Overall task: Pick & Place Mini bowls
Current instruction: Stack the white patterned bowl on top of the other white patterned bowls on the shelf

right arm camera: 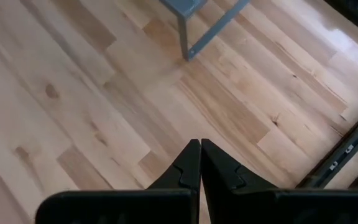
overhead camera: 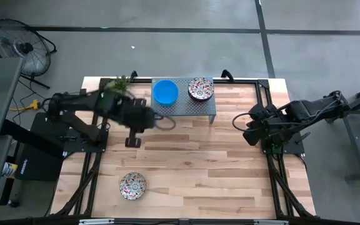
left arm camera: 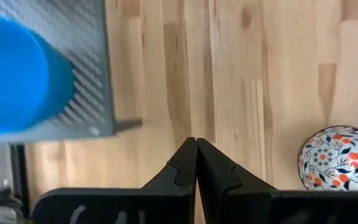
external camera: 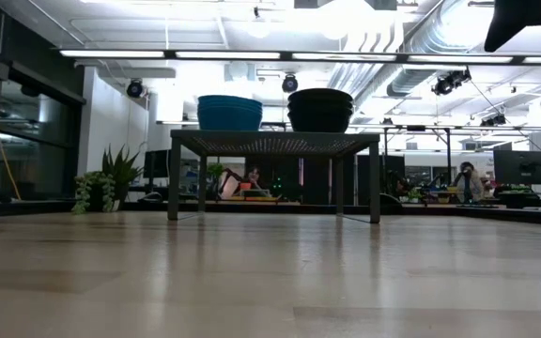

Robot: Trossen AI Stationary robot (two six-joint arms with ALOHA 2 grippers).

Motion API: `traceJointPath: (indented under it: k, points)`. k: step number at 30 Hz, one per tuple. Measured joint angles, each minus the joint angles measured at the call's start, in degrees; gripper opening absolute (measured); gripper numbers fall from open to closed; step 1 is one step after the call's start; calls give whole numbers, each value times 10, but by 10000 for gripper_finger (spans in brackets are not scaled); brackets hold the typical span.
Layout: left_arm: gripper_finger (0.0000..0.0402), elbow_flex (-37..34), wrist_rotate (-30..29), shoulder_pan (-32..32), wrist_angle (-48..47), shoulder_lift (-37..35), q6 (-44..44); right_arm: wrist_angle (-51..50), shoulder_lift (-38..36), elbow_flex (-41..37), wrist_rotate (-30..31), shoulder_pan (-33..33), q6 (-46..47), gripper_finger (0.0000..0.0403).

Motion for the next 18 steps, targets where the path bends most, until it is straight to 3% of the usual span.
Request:
traceJointPath:
  k: [9,14,18]
  points:
    - [0,-292,-21,-98,245,-162,-152,-12,-19,0,36,61,44,1]
    - [0,-388,-35,-146,256,-212,-306,-28,-19,0,64,87,77,0]
    - [0,-446,-15,-185,264,-222,-407,-36,-19,0,101,93,97,0]
